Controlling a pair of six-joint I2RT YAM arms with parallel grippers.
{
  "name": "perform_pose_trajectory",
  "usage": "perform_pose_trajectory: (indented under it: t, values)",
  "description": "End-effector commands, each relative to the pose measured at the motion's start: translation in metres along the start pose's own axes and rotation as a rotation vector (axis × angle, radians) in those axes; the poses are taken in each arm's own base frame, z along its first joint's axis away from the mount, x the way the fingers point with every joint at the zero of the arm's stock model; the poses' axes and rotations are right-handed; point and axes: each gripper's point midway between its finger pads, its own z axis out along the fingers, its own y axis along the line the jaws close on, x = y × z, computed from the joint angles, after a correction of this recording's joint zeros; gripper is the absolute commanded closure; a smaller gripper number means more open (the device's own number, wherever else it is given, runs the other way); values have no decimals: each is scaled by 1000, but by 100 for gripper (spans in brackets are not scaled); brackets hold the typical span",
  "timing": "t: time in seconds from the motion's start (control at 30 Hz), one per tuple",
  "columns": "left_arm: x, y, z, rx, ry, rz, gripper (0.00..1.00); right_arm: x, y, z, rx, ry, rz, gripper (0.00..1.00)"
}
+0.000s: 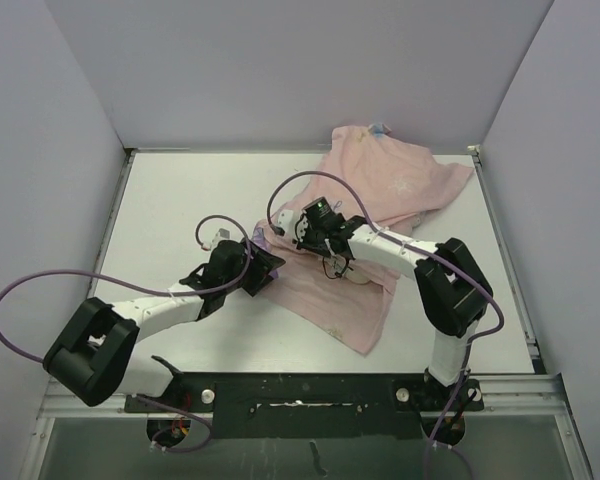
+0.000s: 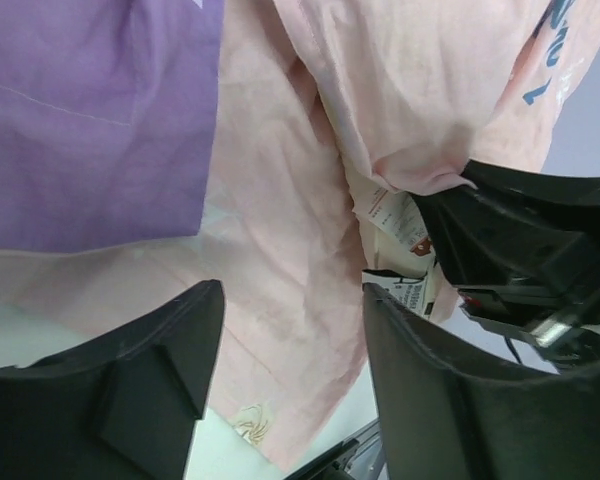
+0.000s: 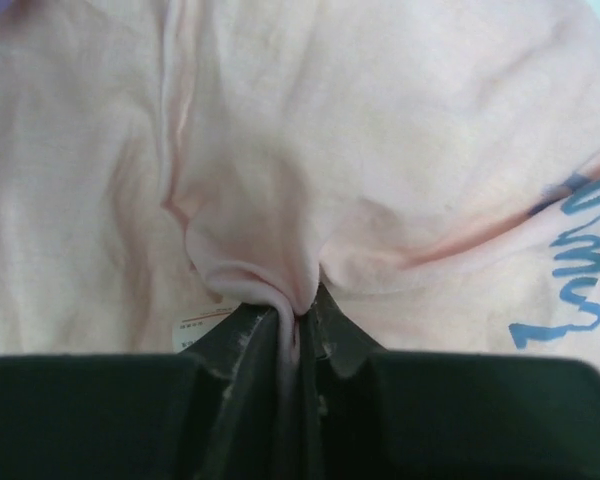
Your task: Put the pillow into the pillowcase
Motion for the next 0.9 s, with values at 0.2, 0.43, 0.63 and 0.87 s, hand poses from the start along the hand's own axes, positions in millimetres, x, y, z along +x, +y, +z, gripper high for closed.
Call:
perform_pose_trajectory:
  t: [0.2, 0.43, 0.63, 0.87]
  values:
    - [10, -42, 39, 43, 1, -101, 50, -86, -49, -72, -214, -323, 377, 100]
    - [11, -51, 61, -63, -3, -99, 45, -98, -47, -83, -302, -374, 464, 100]
    - [13, -48, 78, -129, -15, -137, 41, -103, -52, -91, -338, -404, 524, 100]
    - [17, -11, 77, -557, -43, -182, 44, -115, -62, -106, -355, -448, 563, 100]
